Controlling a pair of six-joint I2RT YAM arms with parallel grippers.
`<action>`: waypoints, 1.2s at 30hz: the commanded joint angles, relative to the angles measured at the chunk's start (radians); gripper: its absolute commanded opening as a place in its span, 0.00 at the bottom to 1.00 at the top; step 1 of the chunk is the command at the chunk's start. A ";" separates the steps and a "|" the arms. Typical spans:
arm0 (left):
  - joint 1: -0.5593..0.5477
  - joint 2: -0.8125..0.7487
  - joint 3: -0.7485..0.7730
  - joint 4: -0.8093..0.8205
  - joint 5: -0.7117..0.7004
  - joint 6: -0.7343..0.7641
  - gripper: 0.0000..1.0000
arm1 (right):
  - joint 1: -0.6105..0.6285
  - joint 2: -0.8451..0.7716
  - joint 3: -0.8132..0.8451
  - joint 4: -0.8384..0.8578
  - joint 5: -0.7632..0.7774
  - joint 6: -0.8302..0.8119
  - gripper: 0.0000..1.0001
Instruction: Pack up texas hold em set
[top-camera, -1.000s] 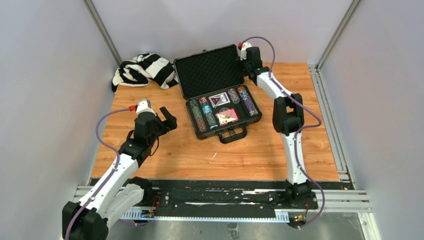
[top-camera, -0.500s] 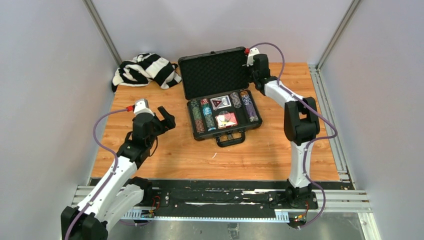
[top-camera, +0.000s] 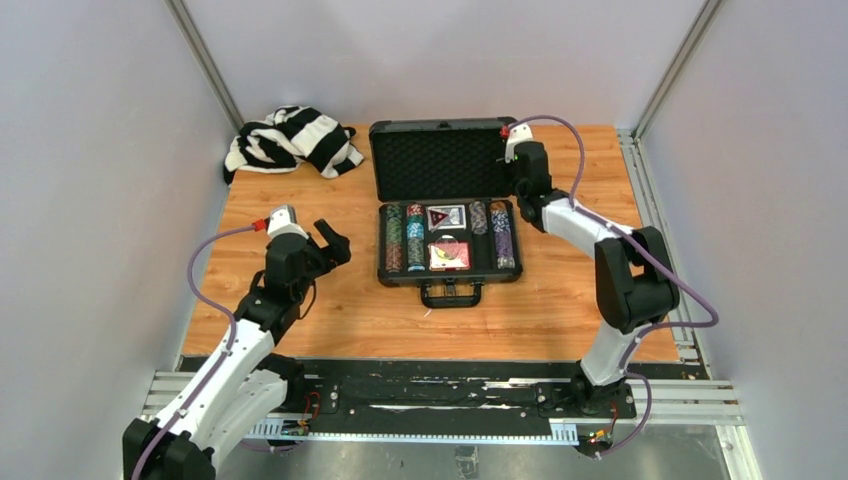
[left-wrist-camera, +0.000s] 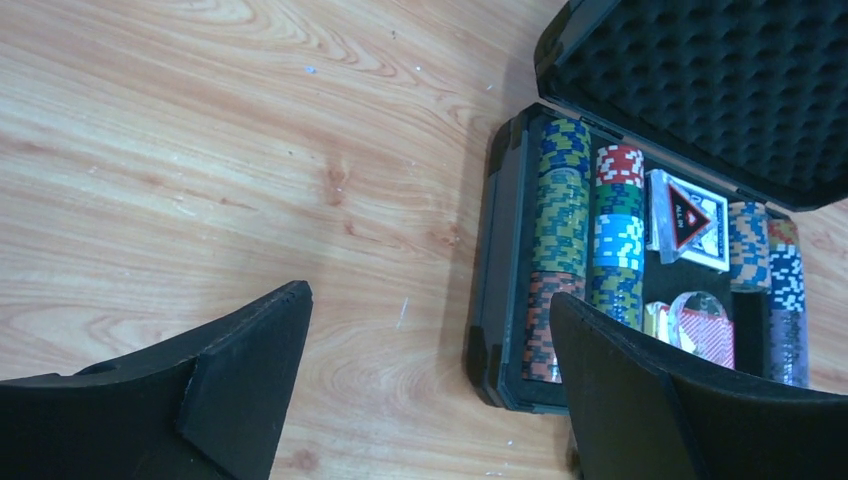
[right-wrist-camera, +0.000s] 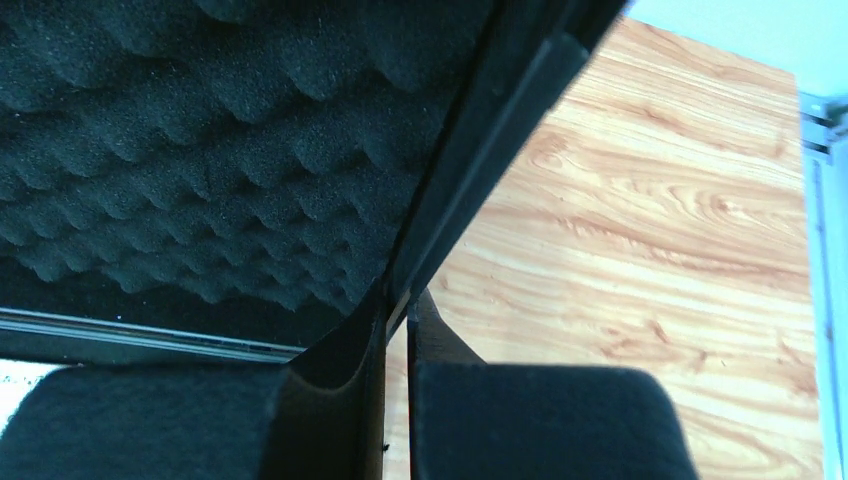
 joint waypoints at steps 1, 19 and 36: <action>0.005 0.039 -0.009 0.095 0.034 -0.053 0.93 | 0.110 -0.147 -0.095 0.208 0.111 -0.122 0.01; 0.003 0.005 0.044 0.056 0.045 -0.068 0.92 | 0.456 -0.570 -0.669 0.194 0.383 0.060 0.44; -0.032 0.039 0.026 0.107 0.114 -0.091 0.90 | 0.739 -1.006 -0.703 -0.102 0.304 0.178 0.04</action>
